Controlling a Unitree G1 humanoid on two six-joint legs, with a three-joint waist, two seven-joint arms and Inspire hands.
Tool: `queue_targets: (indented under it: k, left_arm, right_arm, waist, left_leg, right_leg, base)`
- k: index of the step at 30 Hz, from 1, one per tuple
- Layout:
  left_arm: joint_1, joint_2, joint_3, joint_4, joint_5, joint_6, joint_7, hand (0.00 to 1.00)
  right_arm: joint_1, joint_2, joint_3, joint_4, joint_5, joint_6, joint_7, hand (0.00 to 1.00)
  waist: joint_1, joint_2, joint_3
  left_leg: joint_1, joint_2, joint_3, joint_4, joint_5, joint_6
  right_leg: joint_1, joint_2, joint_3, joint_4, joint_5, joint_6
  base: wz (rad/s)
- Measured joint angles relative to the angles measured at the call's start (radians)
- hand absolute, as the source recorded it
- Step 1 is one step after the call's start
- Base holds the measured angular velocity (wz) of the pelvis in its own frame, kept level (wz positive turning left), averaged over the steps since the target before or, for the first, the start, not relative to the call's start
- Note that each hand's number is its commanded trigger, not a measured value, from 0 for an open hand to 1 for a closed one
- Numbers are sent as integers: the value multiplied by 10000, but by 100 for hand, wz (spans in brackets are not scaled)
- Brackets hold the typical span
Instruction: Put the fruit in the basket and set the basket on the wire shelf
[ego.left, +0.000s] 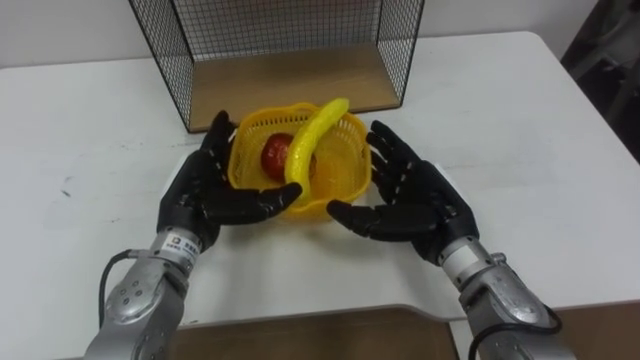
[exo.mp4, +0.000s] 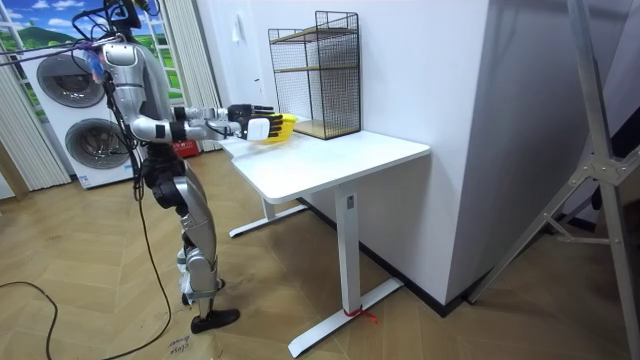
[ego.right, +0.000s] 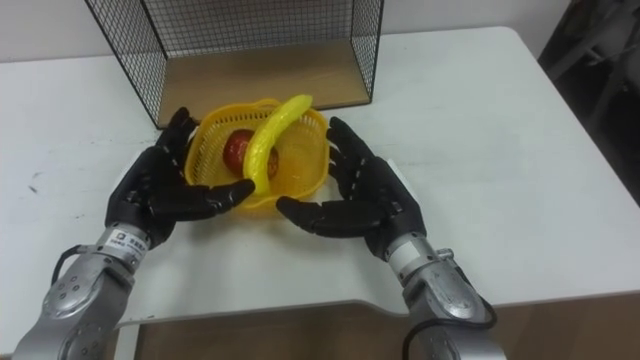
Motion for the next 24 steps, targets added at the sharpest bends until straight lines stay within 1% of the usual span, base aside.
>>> queue_targets:
  k: [7,10,12,16,22,24]
  left_arm:
    - [0,-4,-189,-84,-13,-6,-1,0]
    - [0,-6,-212,-104,-13,-7,-8,0]
    - [1,-3,-261,-104,-13,-7,-11,0]
    - [26,-5,-407,-103,-45,-26,-11,0]
    - [199,3,-598,-68,-935,-138,-9,0]
    - [245,16,-661,-58,-1111,-149,-8,0]
  right_arm:
    - [0,0,24,0,1,-40,-234,0]
    - [0,0,24,0,0,-53,-337,0]
    - [0,-1,38,0,-19,-54,-412,0]
    - [0,1,97,3,-22,-76,-621,0]
    - [0,-4,189,35,-14,-87,-874,0]
    - [-1,-5,200,36,-11,-95,-965,0]
  waist:
    - [32,-62,9]
    - [44,-146,11]
    - [63,-215,-3]
    - [95,-244,-3]
    - [129,-255,5]
    - [146,-282,22]
  left_leg:
    - [0,4,24,-12,1,-1]
    - [4,3,24,-12,1,-1]
    - [7,4,24,-11,0,-1]
    - [16,1,26,-7,0,-1]
    - [54,5,25,7,1,-1]
    - [52,4,29,16,1,-1]
  right_leg:
    - [-7,2,5,1,-1,0]
    - [-6,2,10,4,0,0]
    - [-3,1,9,9,0,0]
    - [2,0,8,22,0,0]
    - [45,-5,0,58,0,0]
    - [47,-6,1,55,0,0]
  base:
    - [0]
    - [0]
    - [0]
    - [0]
    - [0]
    - [0]
